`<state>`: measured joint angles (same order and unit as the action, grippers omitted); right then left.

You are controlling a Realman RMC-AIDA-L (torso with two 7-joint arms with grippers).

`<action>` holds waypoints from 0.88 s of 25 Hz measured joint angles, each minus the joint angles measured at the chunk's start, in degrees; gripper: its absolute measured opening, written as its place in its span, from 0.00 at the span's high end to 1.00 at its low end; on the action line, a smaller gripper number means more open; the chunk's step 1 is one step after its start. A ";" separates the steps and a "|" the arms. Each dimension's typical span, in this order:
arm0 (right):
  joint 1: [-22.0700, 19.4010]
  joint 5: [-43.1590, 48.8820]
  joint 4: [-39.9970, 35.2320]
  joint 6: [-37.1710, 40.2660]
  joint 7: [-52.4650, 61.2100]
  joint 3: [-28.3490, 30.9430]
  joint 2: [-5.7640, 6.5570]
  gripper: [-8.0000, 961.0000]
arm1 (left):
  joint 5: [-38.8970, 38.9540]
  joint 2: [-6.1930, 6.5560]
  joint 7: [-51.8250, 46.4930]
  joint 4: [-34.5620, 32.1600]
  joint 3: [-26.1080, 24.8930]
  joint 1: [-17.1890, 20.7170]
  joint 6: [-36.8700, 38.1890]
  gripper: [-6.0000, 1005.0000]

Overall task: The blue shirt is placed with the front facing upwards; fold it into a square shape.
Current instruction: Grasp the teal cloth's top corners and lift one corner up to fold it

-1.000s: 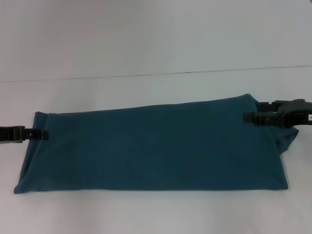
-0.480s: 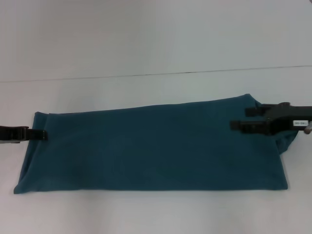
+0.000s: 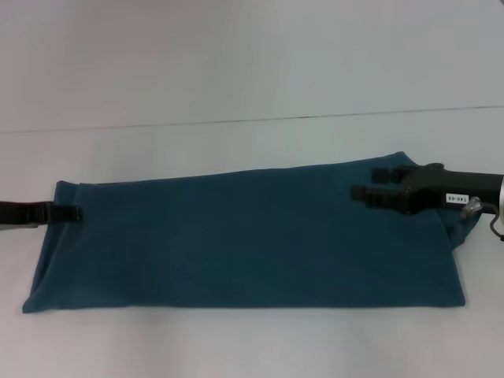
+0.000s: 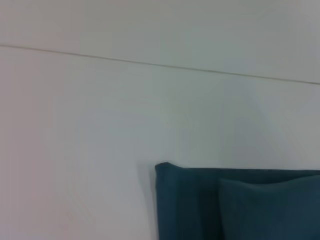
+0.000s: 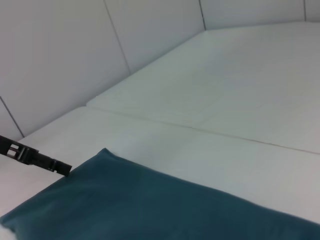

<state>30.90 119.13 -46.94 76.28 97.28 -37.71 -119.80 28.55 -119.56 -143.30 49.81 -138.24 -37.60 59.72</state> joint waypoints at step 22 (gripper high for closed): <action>-3.13 -12.44 8.32 -3.14 -11.65 -0.02 0.46 0.95 | -0.07 0.36 -1.20 -1.85 -0.01 -0.24 1.14 0.14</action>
<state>27.77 106.69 -38.62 73.14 85.63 -37.73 -119.34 28.48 -119.20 -144.50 47.96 -138.25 -37.84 60.87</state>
